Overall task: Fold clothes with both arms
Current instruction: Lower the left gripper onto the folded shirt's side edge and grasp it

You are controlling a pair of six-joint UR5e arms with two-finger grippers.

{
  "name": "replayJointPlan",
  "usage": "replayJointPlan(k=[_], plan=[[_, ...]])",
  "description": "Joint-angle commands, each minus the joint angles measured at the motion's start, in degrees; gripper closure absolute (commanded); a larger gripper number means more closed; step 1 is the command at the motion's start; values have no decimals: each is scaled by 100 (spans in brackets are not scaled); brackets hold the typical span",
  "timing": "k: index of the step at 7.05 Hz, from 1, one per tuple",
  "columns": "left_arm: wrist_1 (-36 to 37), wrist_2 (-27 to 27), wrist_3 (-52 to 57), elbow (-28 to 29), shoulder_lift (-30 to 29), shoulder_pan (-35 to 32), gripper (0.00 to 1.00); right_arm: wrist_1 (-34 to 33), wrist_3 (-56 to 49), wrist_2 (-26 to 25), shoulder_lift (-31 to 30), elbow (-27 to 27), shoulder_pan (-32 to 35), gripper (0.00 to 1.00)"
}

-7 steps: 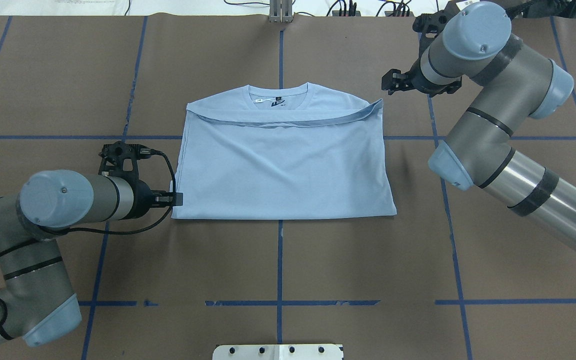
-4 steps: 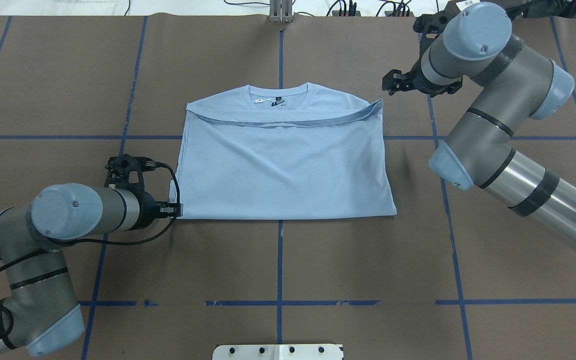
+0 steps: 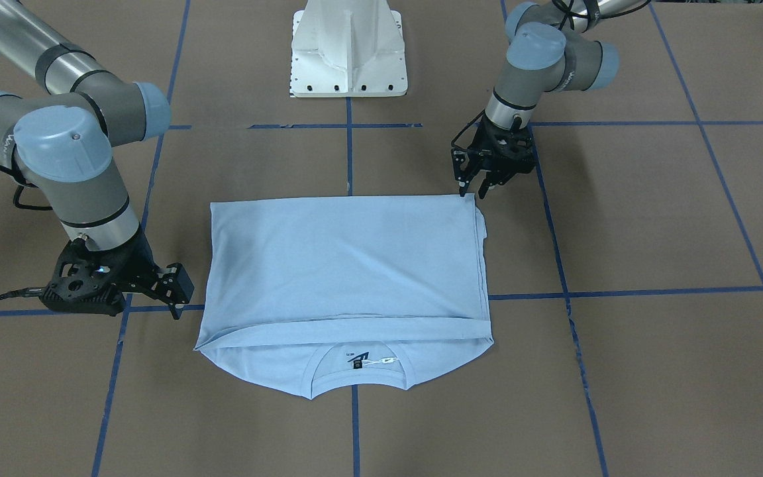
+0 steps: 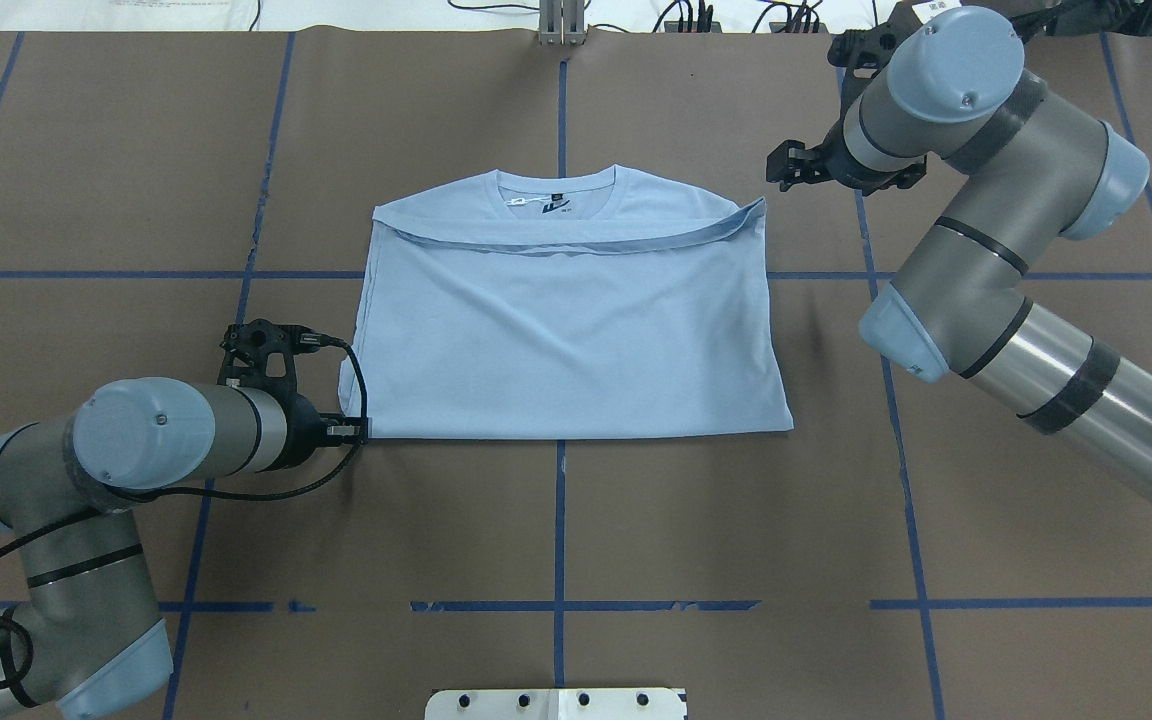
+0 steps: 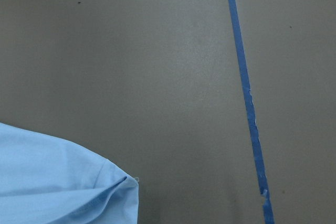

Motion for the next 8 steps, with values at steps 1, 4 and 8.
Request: replayJointPlan(k=[1,4,8], plan=[[0,12,-4,2,-2,16,66,3,0,-2,-15,4,0,0],[0,21,-4,2,-2,25,100,3,18,-2,-24,40,0,0],[18,65,625,1,139,-386,100,3,17,-2,-15,40,0,0]])
